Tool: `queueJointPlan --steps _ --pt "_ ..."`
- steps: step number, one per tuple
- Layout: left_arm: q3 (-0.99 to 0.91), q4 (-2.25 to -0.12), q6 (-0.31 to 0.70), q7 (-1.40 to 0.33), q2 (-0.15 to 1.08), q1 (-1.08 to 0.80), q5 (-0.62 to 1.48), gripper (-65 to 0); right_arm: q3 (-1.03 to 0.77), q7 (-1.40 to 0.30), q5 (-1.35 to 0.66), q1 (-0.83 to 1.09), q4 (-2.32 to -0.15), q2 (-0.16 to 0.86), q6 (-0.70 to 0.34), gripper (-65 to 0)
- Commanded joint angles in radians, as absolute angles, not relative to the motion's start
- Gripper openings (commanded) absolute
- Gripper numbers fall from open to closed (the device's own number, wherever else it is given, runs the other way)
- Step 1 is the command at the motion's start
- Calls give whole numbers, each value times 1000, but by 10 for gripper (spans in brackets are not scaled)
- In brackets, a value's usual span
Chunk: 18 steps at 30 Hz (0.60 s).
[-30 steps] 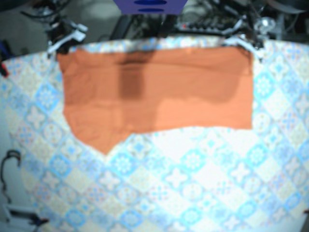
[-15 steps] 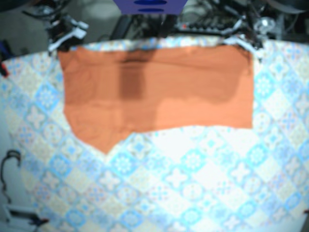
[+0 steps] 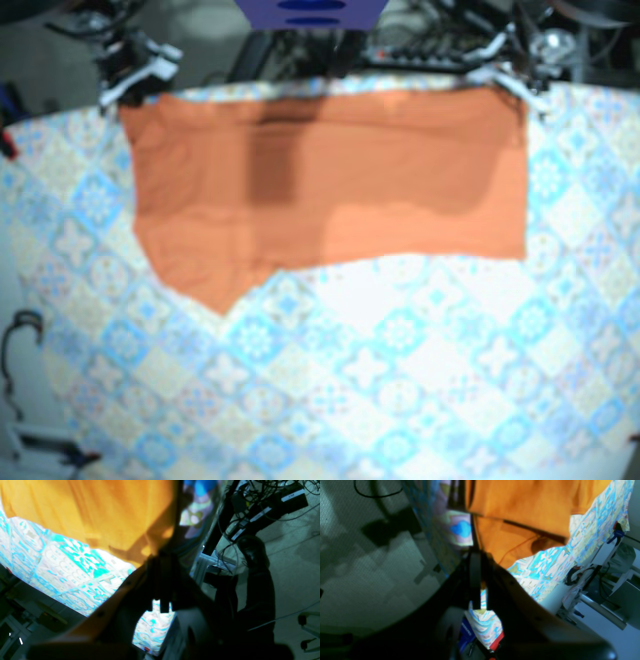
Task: Fold the T-shirt properly
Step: 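Drag the held edge further toward the robot to flatten the shirt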
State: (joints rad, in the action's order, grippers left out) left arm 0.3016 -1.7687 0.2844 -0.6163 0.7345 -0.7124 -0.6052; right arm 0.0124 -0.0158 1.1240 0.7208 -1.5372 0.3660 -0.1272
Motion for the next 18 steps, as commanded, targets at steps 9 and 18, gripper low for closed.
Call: queueJointPlan --steps 9,18 --pt "295 -1779 274 -624 769 -722 -613 -650 4 -18 1119 737 -1546 380 -113 -650" --pt "297 -1759 274 -624 766 -722 -613 -650 4 -18 1119 743 -1546 380 -113 -648"
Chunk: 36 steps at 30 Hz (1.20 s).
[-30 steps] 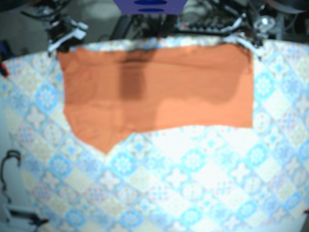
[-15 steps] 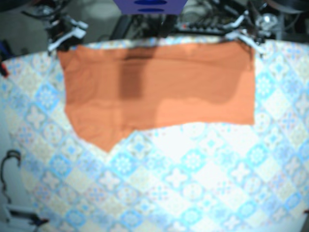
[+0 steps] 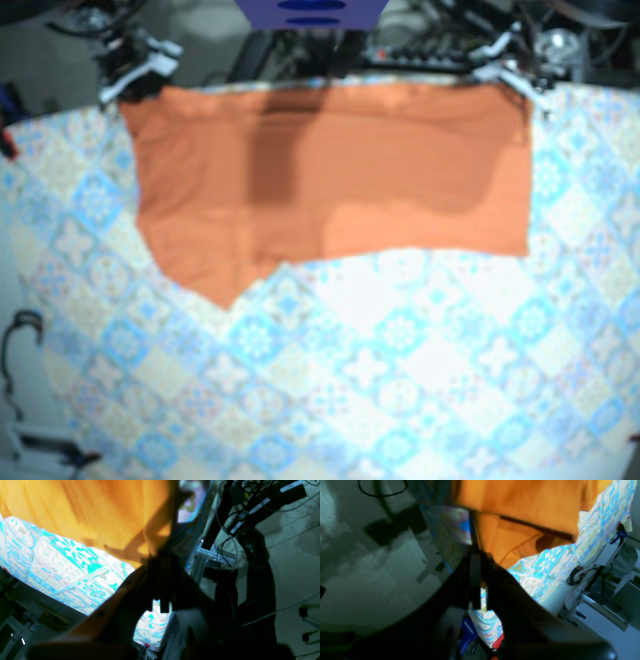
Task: Fold the T-shirt properly
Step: 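Drag the held edge further toward the robot to flatten the shirt, then open both grippers and move them outward away from the shirt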
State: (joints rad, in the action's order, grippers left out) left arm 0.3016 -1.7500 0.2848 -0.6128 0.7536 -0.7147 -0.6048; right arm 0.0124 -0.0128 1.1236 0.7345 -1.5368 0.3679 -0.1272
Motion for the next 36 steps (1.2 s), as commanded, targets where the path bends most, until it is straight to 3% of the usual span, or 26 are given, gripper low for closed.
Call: queueJointPlan --steps 1,6,15,23,36 --pt "297 -1759 274 -624 766 -722 -613 -650 7 -19 1119 743 -1546 380 -113 -648" --pt "298 -1759 272 -624 766 -717 -613 -630 8 -22 1121 743 -1546 380 -113 -641" --pt "295 -1759 272 -624 766 -716 -613 -460 13 -22 1125 745 -1500 378 -113 -520" --pt "298 -1759 272 -624 766 -720 -613 -337 13 -21 1125 759 -1483 378 -113 -496" --pt "300 -1758 272 -625 768 -723 -613 -283 12 -21 1125 759 -1484 378 -113 -496"
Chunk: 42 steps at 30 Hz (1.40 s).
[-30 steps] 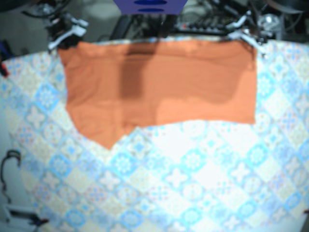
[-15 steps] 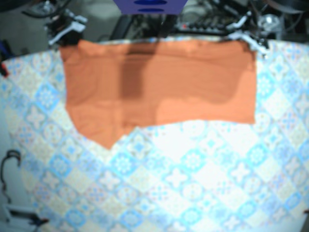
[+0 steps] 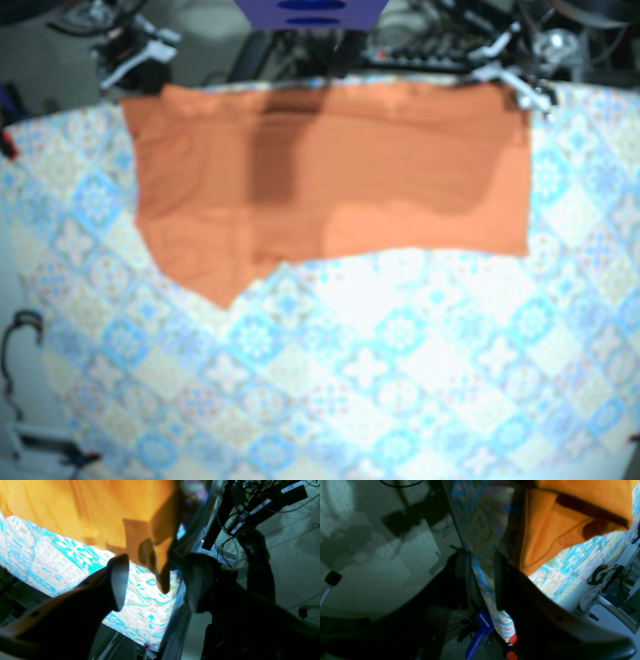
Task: Fold the T-shirt properly
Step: 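Open both grippers and move them outward away from the shirt, then swing both grippers around to the shirt's opposite corners near the hem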
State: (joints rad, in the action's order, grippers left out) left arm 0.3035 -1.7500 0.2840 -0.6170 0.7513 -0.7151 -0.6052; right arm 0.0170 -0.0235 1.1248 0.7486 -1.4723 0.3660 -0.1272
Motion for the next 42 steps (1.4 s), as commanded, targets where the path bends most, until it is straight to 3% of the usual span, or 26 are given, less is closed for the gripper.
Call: queueJointPlan --steps 1,13,24,28,34,37,42 --pt "300 -1758 272 -625 769 -723 -613 -280 8 -21 1125 759 -1484 378 -113 -496" --pt "291 -1767 272 -588 773 -751 -616 -279 -28 -16 1125 796 -1495 380 -113 -500" --pt "96 -1891 271 -547 769 -826 -613 -279 -139 -15 1115 842 -1609 380 -113 -501" --pt "4 -1963 275 -547 773 -877 -578 -281 -236 -13 978 891 -1738 381 -130 -501" --pt "-160 -2046 278 -545 773 -932 -384 -283 -453 -13 682 923 -1882 392 -288 -501" --pt "-252 -2046 329 -555 765 -875 -166 -284 -568 -30 437 855 -1891 392 -417 -501" --pt "-361 -2041 410 -748 763 -688 229 -280 -665 -320 128 638 -1888 395 -608 -497"
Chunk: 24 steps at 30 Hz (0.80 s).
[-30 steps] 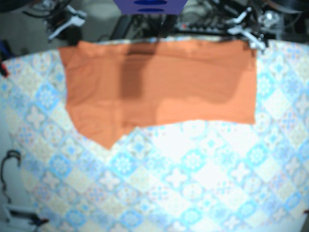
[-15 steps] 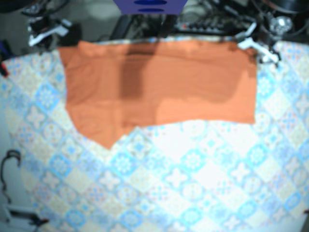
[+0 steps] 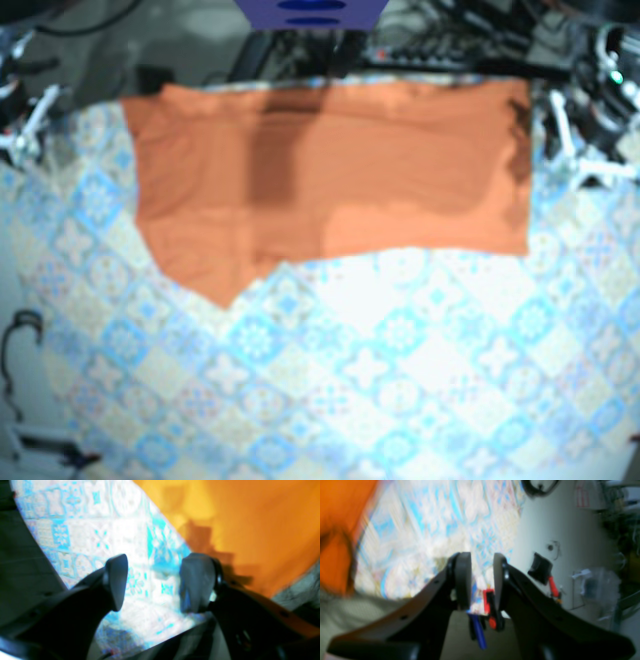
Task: Fold the T-shirt properly
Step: 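Swing both grippers around to the shirt's opposite corners near the hem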
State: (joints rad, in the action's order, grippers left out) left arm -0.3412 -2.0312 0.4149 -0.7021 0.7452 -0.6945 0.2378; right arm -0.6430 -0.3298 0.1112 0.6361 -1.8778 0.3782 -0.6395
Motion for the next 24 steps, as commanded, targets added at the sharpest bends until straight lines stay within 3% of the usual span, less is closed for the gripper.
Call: queueJointPlan --steps 1,6,11,20,24 --pt "-377 -2041 418 -796 763 -648 298 -280 -673 -378 74 585 -1885 395 -615 -497" --pt "-424 -2025 418 -1041 733 -441 602 -280 -667 -613 -107 335 -1856 432 -618 -495" --pt "-550 -1867 418 -1271 602 -248 777 -284 -564 -773 -286 73 -1675 481 -618 -447" --pt "-567 -1207 418 -1288 607 -2 881 -284 -311 -908 -529 -311 -1148 610 -619 -428" --pt "-565 -1049 418 -1288 618 128 885 -284 -117 -918 -639 -483 -908 631 -619 -428"
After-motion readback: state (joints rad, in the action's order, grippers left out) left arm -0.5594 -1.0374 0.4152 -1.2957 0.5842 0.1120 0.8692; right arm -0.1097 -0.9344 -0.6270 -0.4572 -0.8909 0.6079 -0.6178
